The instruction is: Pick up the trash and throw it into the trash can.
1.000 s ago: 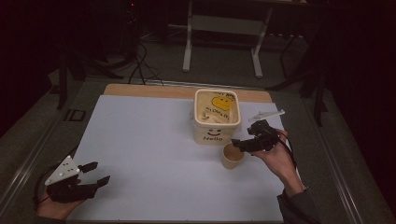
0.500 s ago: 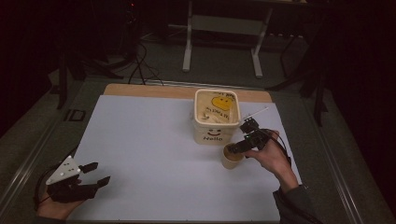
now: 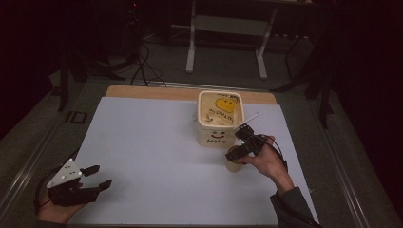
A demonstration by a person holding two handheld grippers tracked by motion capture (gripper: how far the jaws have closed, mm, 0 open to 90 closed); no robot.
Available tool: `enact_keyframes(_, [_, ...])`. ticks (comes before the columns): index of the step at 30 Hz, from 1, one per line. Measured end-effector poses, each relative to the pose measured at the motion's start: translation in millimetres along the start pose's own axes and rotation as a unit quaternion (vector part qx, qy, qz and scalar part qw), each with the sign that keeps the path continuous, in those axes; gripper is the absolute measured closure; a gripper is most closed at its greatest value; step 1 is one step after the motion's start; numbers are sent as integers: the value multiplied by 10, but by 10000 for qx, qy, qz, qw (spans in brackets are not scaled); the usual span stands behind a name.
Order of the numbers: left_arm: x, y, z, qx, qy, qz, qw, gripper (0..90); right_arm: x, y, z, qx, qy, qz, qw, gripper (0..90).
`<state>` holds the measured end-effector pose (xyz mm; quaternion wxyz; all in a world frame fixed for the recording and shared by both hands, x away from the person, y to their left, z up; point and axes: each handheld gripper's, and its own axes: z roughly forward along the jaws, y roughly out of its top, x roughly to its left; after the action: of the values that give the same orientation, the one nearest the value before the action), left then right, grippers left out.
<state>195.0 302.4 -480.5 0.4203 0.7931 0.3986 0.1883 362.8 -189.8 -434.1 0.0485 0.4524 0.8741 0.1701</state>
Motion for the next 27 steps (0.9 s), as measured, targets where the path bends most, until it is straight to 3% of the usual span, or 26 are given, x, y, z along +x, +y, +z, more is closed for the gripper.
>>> enact_keyframes(17, [2,-1,-2,-6,17,2,10000,315,42,35,188,466,-232,-144,9985,149])
enact_keyframes(27, [3,-1,-3,-7,24,2,10000,315,56,57,152,581,-209,-213,9979,170])
